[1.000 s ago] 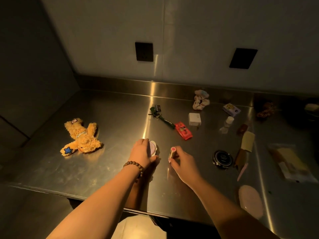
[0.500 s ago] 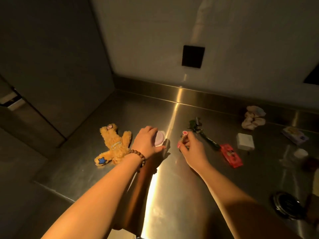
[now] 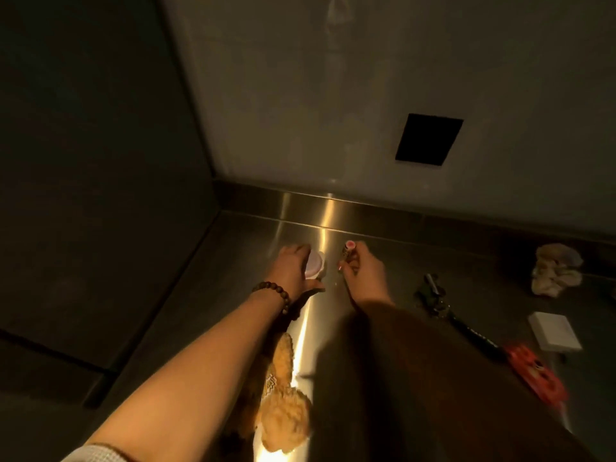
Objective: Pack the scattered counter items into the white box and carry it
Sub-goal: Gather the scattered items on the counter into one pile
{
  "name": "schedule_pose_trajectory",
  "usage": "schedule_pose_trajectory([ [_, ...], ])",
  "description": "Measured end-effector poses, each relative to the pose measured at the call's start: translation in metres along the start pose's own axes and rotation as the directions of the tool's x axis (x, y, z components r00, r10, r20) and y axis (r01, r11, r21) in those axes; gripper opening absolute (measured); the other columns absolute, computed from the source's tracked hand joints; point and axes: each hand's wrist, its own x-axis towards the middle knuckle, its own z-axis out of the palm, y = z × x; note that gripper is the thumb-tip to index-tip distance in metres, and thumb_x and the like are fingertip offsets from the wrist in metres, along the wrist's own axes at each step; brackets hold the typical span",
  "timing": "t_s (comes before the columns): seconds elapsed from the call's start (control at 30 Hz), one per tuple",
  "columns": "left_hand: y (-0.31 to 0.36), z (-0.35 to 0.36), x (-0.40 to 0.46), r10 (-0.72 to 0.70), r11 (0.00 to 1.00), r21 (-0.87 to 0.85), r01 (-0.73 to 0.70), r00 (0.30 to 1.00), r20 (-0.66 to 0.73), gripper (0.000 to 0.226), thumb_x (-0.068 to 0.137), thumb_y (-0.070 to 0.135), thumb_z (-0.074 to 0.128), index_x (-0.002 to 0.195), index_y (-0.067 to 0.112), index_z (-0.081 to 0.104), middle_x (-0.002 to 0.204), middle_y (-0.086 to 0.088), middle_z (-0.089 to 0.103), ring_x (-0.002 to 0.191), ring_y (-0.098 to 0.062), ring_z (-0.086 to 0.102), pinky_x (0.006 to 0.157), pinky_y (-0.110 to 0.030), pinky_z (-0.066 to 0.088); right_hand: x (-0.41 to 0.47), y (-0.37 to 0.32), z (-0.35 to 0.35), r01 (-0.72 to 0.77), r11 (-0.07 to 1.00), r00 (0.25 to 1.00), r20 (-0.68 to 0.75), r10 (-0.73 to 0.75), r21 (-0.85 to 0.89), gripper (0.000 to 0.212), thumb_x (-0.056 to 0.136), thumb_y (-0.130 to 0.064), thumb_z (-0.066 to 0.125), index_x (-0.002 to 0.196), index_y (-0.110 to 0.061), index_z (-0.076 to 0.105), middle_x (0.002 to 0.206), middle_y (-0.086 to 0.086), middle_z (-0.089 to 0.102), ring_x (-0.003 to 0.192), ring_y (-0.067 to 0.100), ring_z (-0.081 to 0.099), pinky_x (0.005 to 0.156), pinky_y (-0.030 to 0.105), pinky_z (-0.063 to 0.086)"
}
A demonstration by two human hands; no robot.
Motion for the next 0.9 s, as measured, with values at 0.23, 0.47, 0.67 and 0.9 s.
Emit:
schedule_pose_trajectory([
  [0.23,-0.017,0.009,0.023,0.024,0.999,-0.044,-0.021,0.997,0.069,0.088,0.067,0.041,0.080,0.139,0.009,0.039,0.140,-0.010,0.042,0.130,-0.025,0.033,0.106,-0.029,0.025,0.016,0.003,0.018,-0.012,0.998,0.998,-0.059,0.009,-0.060,0.021,0.098,-0.025,0.047,0.106,-0.008,0.057,0.090,0.018,0.064,0.085,0.033,0.060,0.077,0.041,0.047],
  [0.47,-0.028,0.021,0.020,0.029,0.999,-0.017,-0.028,0.997,0.069,0.091,0.068,0.044,0.078,0.142,0.013,0.034,0.145,-0.007,0.039,0.133,-0.023,0.031,0.108,-0.031,0.025,0.017,0.005,0.026,-0.091,0.996,0.991,-0.103,0.089,-0.019,0.019,0.097,-0.026,0.047,0.105,-0.012,0.058,0.087,0.018,0.062,0.084,0.034,0.059,0.077,0.042,0.049],
  [0.67,-0.027,-0.002,0.001,0.046,0.999,0.005,-0.047,0.995,0.092,0.107,0.067,0.064,0.067,0.148,0.016,0.015,0.156,-0.005,0.016,0.143,-0.022,0.010,0.112,-0.033,0.011,0.003,0.019,0.021,-0.099,0.995,0.992,-0.073,0.101,0.025,0.066,0.082,-0.024,0.070,0.140,-0.015,0.039,0.137,0.012,0.045,0.123,0.029,0.048,0.103,0.038,0.040],
  [0.9,-0.052,-0.046,-0.115,0.212,0.977,-0.040,-0.209,0.974,0.082,0.099,0.069,0.083,0.045,0.146,0.026,0.021,0.150,-0.001,0.030,0.137,-0.016,0.027,0.112,-0.034,0.021,-0.123,0.015,0.045,0.481,0.873,0.876,0.015,-0.482,-0.078,0.081,0.068,-0.063,0.067,0.134,-0.024,0.044,0.137,0.005,0.046,0.118,0.021,0.051,0.094,0.039,0.048],
])
